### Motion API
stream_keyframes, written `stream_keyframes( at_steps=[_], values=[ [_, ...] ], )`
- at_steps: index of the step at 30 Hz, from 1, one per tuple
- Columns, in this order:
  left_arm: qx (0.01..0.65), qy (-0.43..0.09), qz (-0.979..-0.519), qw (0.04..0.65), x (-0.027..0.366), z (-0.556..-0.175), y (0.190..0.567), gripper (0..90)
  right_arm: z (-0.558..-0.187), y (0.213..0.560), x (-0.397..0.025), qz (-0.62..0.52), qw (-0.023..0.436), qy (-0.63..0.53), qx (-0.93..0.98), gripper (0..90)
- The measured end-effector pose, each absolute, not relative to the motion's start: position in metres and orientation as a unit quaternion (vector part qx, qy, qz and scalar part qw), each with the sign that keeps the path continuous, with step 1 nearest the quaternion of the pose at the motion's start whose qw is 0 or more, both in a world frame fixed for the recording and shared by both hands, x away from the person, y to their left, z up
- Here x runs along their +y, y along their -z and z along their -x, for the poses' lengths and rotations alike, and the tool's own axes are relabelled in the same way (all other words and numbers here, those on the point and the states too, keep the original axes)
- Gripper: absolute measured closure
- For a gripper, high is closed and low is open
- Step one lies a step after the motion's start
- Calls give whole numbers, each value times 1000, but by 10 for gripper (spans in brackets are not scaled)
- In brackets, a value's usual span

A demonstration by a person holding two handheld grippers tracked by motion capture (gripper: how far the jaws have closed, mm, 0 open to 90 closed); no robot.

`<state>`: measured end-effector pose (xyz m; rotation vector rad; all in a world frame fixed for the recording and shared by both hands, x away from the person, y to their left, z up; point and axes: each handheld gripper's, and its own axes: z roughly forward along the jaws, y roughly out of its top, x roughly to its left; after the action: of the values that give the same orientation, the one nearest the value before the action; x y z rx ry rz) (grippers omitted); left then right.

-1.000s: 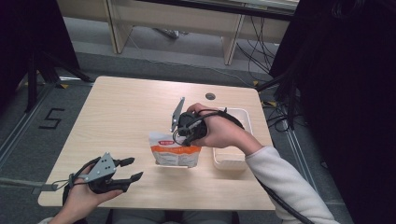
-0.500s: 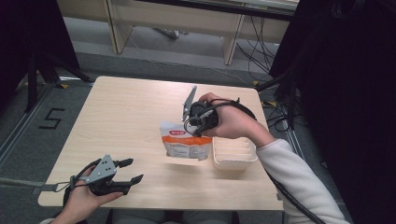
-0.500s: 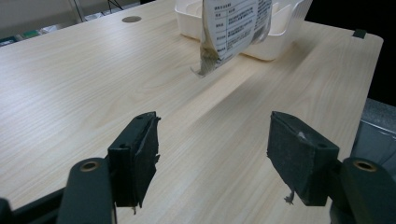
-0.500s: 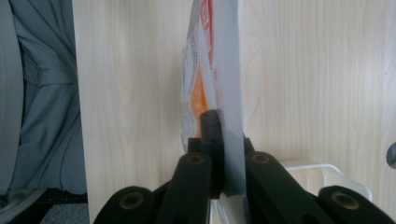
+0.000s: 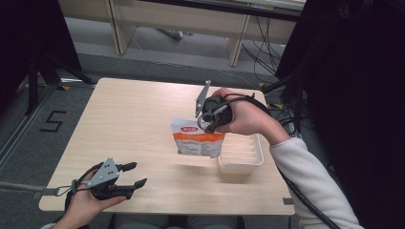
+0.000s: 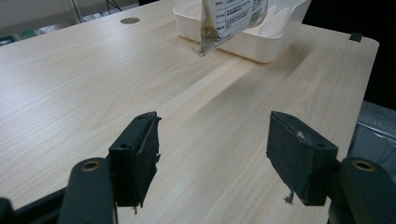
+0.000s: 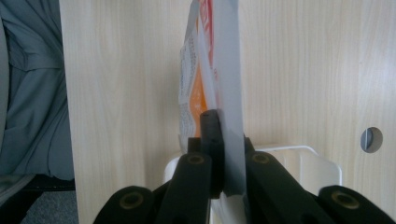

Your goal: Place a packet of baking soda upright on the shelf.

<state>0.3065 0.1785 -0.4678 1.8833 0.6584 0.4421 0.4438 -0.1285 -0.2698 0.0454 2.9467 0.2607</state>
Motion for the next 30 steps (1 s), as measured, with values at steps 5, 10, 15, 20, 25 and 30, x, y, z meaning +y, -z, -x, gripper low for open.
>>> stream_keyframes(
  at_steps=[5, 10, 15, 20, 25, 30],
  values=[
    [286, -180, -782, 524, 178, -306, 469, 340, -447, 264, -137, -7, 96, -92, 991, 900],
    [286, -180, -782, 524, 178, -306, 469, 341, -448, 260, -147, -16, 101, -86, 991, 900],
    [287, -189, -773, 534, 178, -306, 466, 358, -449, 259, -158, -28, 103, -80, 991, 900],
    [287, -192, -772, 533, 179, -307, 466, 355, -449, 258, -166, -34, 101, -78, 991, 900],
    [292, -200, -765, 539, 179, -307, 465, 357, -452, 257, -174, -26, 96, -77, 992, 900],
    [296, -203, -765, 534, 181, -308, 466, 352, -450, 256, -184, -53, 93, -69, 992, 900]
  ],
)
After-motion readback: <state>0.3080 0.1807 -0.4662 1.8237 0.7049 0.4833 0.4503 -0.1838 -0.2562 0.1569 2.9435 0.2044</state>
